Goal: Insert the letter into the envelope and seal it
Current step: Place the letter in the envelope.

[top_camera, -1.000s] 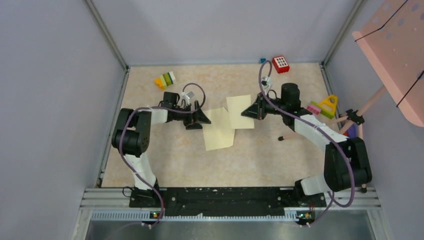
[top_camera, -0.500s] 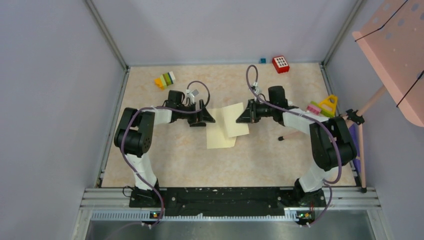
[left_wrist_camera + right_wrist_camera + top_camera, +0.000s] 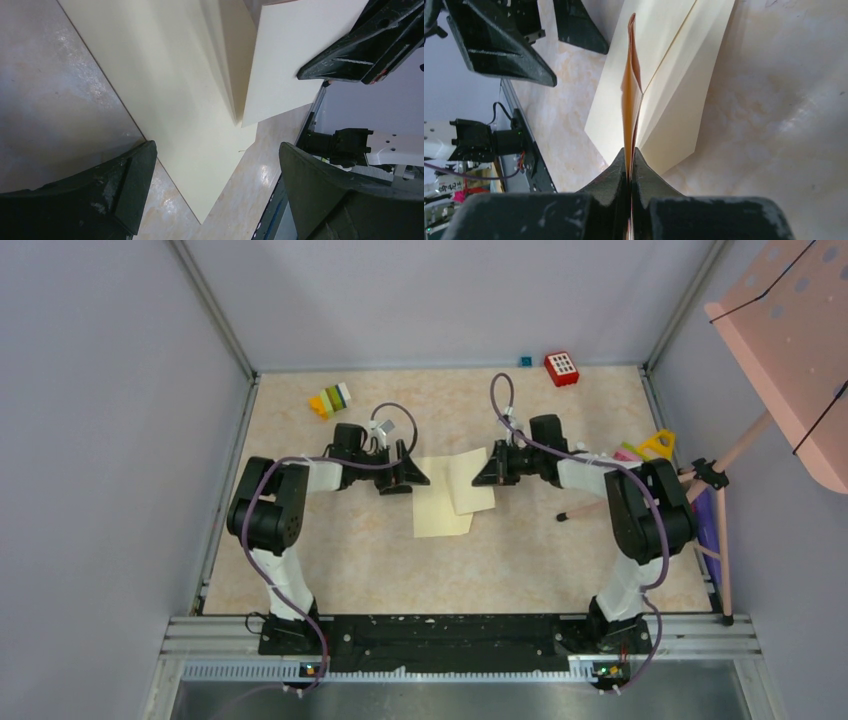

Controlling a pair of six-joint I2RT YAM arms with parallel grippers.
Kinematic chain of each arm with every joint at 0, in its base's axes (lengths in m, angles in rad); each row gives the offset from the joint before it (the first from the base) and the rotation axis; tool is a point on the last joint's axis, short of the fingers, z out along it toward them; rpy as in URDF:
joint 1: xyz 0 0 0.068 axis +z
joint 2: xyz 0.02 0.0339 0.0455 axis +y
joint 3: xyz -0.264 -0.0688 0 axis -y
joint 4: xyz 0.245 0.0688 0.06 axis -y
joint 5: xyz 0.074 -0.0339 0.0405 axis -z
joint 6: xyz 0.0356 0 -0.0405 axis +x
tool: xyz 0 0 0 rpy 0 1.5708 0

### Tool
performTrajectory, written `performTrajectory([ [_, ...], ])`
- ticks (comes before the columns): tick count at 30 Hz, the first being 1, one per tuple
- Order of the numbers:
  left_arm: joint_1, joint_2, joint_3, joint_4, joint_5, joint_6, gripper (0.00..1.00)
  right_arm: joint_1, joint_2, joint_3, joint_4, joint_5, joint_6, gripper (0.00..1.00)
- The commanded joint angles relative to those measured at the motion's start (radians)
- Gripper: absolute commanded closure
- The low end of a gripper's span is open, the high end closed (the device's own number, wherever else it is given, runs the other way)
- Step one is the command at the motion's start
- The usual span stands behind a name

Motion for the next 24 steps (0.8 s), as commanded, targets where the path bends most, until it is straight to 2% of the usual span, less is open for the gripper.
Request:
performTrajectory([
  [1,0.003,0.0,-0.033,0.041,-0.002,-0.023,0.01,-0.011,0.058,0.069,0.046,0.036,0.056,1.0],
  [24,0.003,-0.047,-0.108,0.122,-0.056,-0.111,0.01,-0.009,0.076,0.046,0.016,0.082,0.124,1.0],
])
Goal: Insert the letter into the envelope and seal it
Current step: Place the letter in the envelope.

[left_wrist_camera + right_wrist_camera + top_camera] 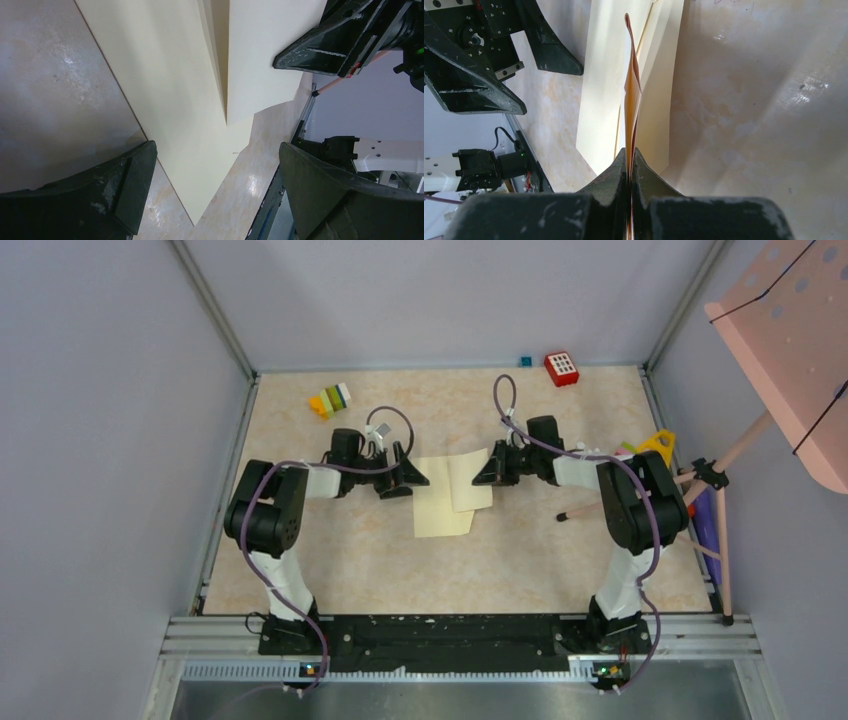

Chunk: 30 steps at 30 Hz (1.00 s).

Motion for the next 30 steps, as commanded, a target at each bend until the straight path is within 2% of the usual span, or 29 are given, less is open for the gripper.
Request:
performTrajectory([
  [1,-0.002,-0.032,-0.035,0.0,-0.05,-0.012,0.01,-0.004,-0.008,0.008,-0.002,0.015,0.019,1.0],
  [21,-0.008,-0.062,-0.094,0.081,-0.068,-0.083,0.01,0.039,0.015,-0.012,-0.023,0.036,0.061,1.0],
  [30,-0.008,-0.07,-0.101,0.087,-0.07,-0.09,0.01,0.039,0.034,0.036,-0.148,-0.005,-0.028,1.0],
])
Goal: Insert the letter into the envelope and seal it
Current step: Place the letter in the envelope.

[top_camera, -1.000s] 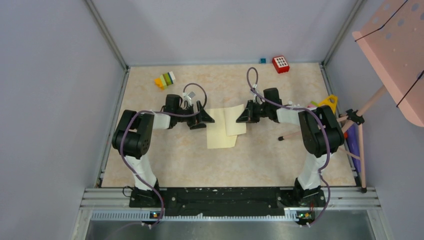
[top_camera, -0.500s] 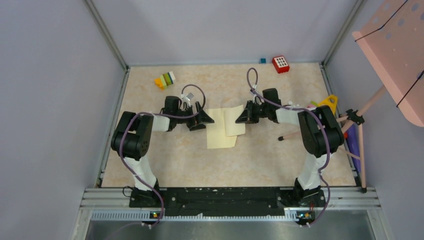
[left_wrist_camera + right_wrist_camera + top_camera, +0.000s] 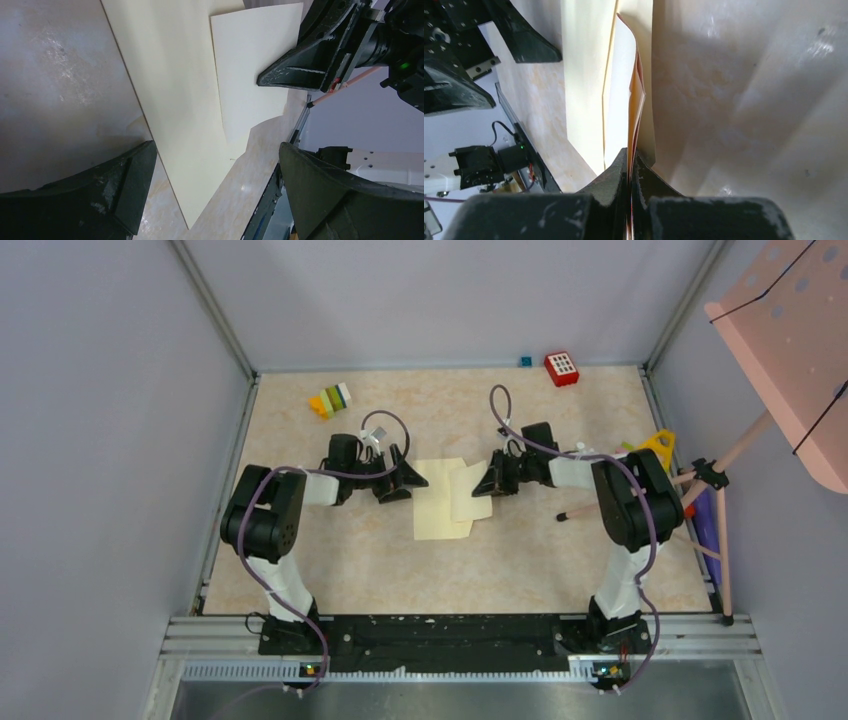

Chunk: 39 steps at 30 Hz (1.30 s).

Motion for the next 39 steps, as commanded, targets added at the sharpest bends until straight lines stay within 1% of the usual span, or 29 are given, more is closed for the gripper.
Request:
performTrajectory([
  [1,-0.006,-0.025,-0.021,0.003,-0.027,-0.001,0.02,0.01,0.016,0.042,-0.088,-0.04,-0.06,1.0],
  [9,-0.009,-0.027,-0.023,0.013,-0.026,-0.011,0.01,0.01,0.037,0.049,-0.079,-0.055,-0.033,1.0],
  [17,-0.012,-0.019,-0.021,0.026,-0.011,-0.022,0.01,0.02,0.049,0.05,-0.037,-0.073,0.014,1.0],
  [19,-0.015,-0.016,-0.021,0.03,-0.008,-0.026,0.01,0.022,0.051,0.049,0.003,-0.07,0.026,1.0],
  [27,-0.021,-0.008,-0.02,0.036,-0.008,-0.027,0.01,0.023,0.058,0.041,0.068,-0.044,0.069,1.0],
  [39,-0.025,-0.001,-0.015,0.034,-0.01,-0.026,0.01,0.056,0.1,0.077,0.092,-0.042,0.057,1.0],
])
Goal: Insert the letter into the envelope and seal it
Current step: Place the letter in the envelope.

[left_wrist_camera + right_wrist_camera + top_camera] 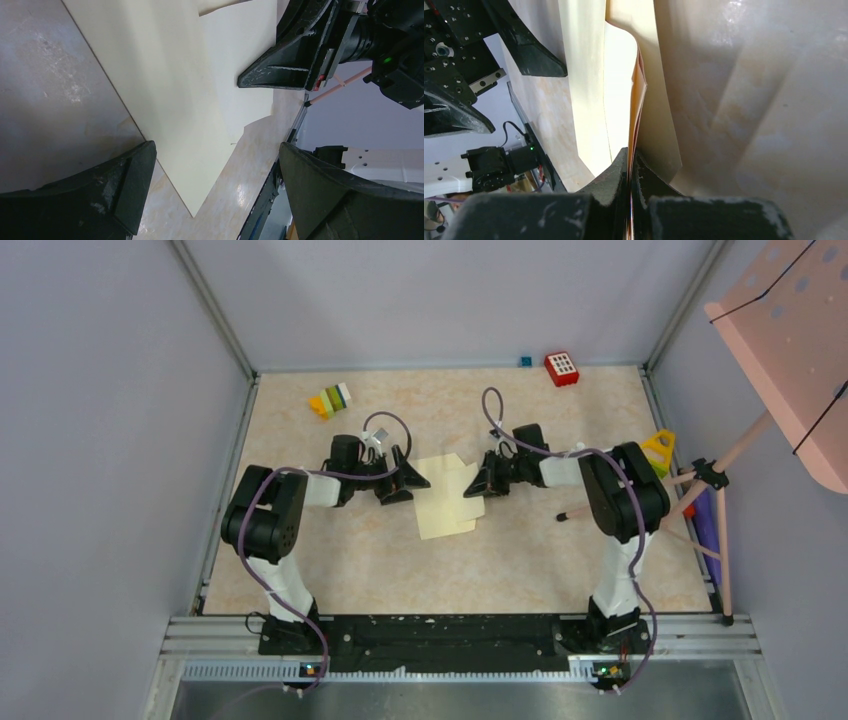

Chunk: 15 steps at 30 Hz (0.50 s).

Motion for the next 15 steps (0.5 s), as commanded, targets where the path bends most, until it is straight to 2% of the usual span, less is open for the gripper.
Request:
performTrajectory([
  [1,-0.008,0.003,-0.005,0.02,-0.005,0.001,0.01,0.036,0.021,0.056,0.038,-0.001,0.0,1.0],
  [15,-0.006,0.005,0.01,-0.017,-0.033,0.038,0.01,0.067,0.056,0.128,-0.004,-0.001,-0.072,1.0],
])
